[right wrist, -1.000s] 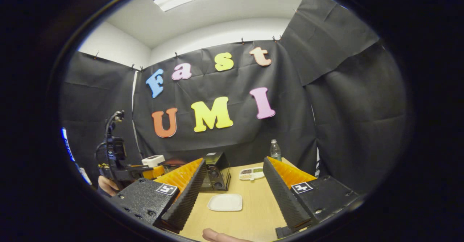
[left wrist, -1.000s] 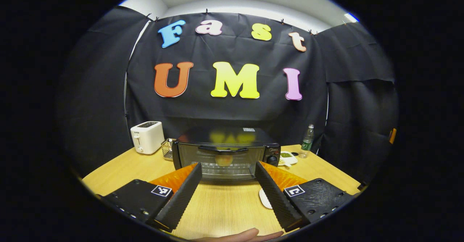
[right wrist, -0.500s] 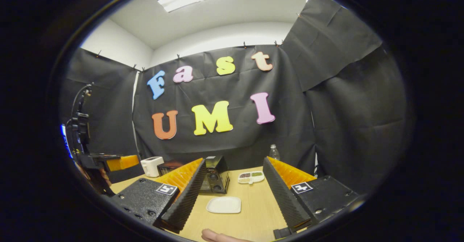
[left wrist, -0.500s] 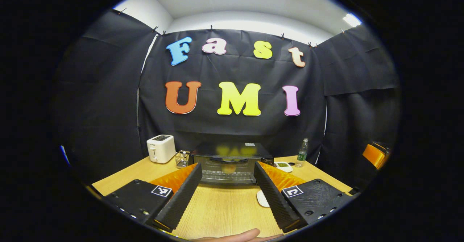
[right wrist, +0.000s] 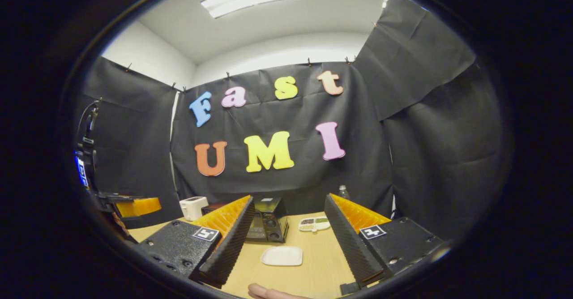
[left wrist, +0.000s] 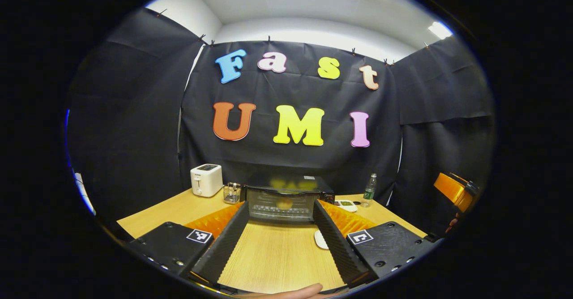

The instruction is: Open the electric oven with the left hand, put the food in, and close the electric oven.

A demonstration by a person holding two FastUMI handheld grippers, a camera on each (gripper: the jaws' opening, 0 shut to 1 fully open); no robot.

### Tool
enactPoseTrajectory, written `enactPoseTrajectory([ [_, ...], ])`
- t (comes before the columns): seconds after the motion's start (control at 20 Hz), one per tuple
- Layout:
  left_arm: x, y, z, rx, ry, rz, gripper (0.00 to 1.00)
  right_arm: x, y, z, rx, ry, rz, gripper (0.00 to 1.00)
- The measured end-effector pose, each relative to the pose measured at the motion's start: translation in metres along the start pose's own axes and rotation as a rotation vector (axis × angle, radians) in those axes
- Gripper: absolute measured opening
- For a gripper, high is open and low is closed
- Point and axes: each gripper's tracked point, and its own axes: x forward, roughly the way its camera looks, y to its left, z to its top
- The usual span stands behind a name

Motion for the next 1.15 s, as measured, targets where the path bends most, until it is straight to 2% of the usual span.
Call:
enactPoseTrajectory([
  [0.05, 0.0, 0.001, 0.001, -0.002, -0.004, 0.004, 0.94, 0.0, -0.001, 0.001, 0.0, 0.0, -0.006, 0.94],
  [0.15, -0.001, 0.001, 0.001, -0.01, -0.007, 0.005, 0.94, 0.0, -0.001, 0.0, 0.003, 0.006, -0.01, 0.94],
  [0.2, -0.003, 0.002, 0.003, -0.017, -0.01, 0.005, 0.86, 0.0, -0.001, -0.002, 0.007, 0.01, -0.01, 0.94],
  [0.3, -0.006, 0.005, 0.006, -0.02, -0.019, 0.009, 0.94, 0.001, -0.002, -0.004, 0.012, 0.019, -0.011, 0.94],
  [0.45, -0.009, 0.006, 0.013, -0.019, -0.04, 0.009, 0.94, -0.001, -0.004, -0.001, 0.008, 0.016, -0.017, 0.94],
  [0.6, -0.013, -0.001, 0.019, 0.0, -0.062, -0.024, 0.94, -0.004, -0.001, 0.003, 0.005, 0.006, -0.013, 0.95],
  [0.75, -0.019, 0.001, 0.027, 0.03, -0.103, -0.017, 0.94, -0.004, 0.001, 0.004, 0.005, 0.005, -0.007, 0.95],
  [1.15, -0.023, -0.01, 0.032, 0.062, -0.125, -0.037, 0.94, -0.004, 0.001, 0.004, 0.008, 0.016, -0.006, 0.94],
])
